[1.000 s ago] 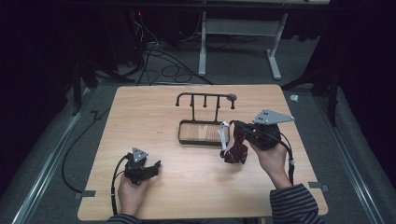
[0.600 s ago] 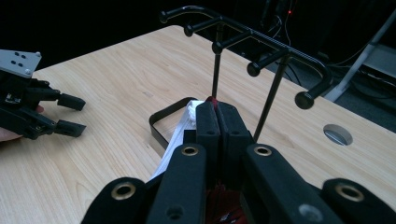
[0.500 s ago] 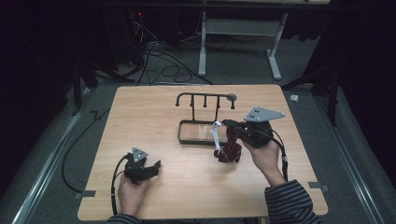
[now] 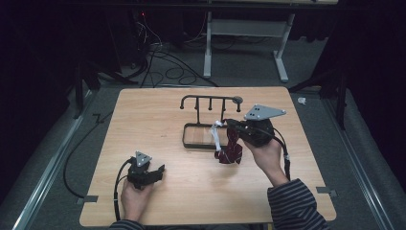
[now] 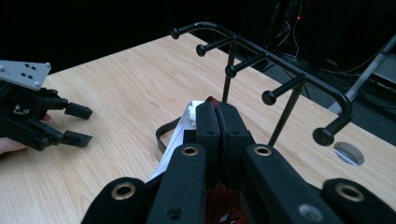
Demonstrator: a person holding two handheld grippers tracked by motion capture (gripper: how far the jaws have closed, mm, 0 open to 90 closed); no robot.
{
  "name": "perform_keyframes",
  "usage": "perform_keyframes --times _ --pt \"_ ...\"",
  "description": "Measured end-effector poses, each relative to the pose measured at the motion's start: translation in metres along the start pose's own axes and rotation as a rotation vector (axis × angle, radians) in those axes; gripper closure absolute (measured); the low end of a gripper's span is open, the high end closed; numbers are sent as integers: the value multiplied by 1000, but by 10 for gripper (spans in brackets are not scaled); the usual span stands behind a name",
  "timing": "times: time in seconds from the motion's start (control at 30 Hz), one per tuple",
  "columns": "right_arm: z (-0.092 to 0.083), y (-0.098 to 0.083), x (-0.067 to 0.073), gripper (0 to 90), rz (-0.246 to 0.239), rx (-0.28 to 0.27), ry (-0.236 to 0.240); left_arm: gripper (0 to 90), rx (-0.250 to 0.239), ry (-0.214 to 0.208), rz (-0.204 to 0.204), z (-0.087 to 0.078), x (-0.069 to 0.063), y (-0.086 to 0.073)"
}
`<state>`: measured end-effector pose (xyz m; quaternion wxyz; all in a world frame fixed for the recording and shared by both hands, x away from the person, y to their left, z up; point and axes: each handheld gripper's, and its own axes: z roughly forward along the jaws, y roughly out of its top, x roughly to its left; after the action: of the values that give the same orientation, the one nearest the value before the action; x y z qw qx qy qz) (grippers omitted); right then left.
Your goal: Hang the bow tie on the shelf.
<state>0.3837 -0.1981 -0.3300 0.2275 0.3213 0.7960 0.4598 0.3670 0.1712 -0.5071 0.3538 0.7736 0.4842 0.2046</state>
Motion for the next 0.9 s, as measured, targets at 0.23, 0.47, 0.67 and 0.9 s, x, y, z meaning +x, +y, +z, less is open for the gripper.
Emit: perform_keyframes --times 0.23,0.47,0.67,0.9 --pt "5 5 -1 900 3 -4 6 319 -1 2 2 0 0 0" --pt "11 9 -1 900 16 0 19 319 -1 4 4 0 -1 0" --pt "15 11 -3 900 20 2 21 319 -2 6 5 0 -1 0" --pt "18 15 -4 900 17 1 28 319 -1 6 5 0 -1 0"
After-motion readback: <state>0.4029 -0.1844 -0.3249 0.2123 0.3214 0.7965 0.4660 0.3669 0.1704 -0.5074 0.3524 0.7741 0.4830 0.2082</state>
